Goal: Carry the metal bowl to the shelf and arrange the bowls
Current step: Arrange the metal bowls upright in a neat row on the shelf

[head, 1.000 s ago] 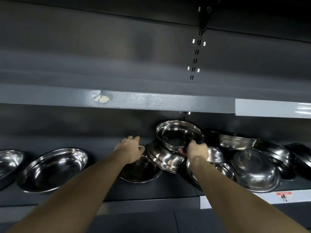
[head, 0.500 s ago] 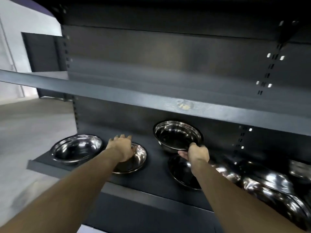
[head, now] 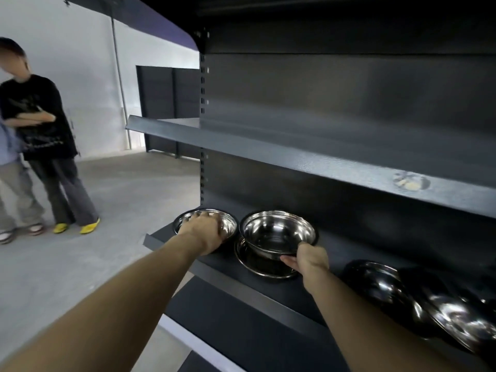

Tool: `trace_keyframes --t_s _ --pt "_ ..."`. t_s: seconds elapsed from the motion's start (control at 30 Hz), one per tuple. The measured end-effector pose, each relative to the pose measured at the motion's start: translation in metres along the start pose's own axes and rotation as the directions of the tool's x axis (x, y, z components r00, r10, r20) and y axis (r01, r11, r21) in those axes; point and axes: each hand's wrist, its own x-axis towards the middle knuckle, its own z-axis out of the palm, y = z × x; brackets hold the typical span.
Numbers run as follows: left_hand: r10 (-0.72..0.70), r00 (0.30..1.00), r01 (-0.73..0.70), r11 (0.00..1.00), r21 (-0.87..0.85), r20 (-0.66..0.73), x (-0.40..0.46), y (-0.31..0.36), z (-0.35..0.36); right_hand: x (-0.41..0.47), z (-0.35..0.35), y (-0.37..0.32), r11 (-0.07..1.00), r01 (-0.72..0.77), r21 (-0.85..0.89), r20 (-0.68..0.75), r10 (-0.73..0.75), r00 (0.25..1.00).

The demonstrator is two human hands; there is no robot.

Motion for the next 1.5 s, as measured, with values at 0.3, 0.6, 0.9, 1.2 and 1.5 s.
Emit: trace_keyframes --t_s 0.3,0.6,0.9,1.2,1.5 --pt "0.015 1.000 -0.015 0.999 -0.028 0.012 0.001 -0.008 0.003 0.000 0.001 0.015 0.995 -0.034 -0.097 -0.024 0.032 0.999" --pt "0.063 0.998 -0.063 0.997 -0.036 0.021 0.002 0.009 0.005 -0.006 -0.005 0.014 0.992 0.031 -0.125 -0.020 -0.034 0.999" --pt "0.113 0.993 -0.112 0.993 -0.034 0.038 0.006 0.027 0.010 -0.008 -0.026 0.013 0.983 0.039 -0.178 -0.033 -0.045 0.998" --pt "0.229 0.972 -0.228 0.973 -0.025 0.052 0.012 0.063 0.016 -0.012 -0.056 0.007 0.981 0.009 -0.194 -0.077 -0.024 0.997" --pt "0.290 0.956 -0.289 0.957 -0.027 0.038 0.012 0.071 0.015 -0.014 -0.029 0.011 0.993 -0.030 -0.116 0.012 0.031 0.999"
